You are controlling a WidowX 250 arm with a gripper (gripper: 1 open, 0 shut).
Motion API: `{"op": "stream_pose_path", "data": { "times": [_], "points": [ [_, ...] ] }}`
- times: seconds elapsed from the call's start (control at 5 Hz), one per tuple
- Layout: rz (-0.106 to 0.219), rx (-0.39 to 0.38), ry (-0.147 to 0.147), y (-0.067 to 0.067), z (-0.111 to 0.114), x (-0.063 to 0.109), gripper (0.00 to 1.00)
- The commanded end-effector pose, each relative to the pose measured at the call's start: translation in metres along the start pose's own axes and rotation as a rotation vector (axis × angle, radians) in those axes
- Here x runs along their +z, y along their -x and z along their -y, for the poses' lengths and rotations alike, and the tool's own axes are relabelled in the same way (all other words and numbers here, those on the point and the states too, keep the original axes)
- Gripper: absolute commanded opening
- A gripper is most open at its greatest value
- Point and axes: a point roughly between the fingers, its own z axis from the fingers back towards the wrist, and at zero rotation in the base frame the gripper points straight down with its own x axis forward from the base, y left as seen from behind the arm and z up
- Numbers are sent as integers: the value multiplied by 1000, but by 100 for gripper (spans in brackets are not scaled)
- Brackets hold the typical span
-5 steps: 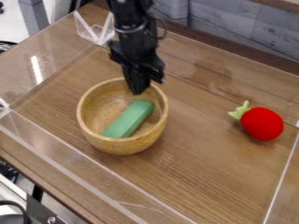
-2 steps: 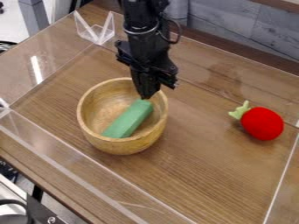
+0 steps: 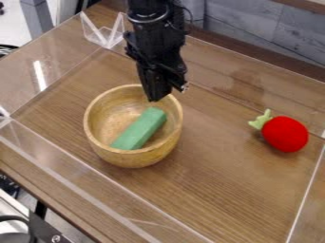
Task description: Remove the green stick from the brown bowl and put it on the table
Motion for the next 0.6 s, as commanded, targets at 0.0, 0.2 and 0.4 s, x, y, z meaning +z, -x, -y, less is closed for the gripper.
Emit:
{"op": "stream_pose_path", "data": {
  "times": [0.0,0.2,0.4],
  "points": [
    [50,88,-36,2,-12,-7,100],
    [56,139,-46,12,-18,-14,100],
    [59,154,-51,20,-20,-23,100]
  ]
}}
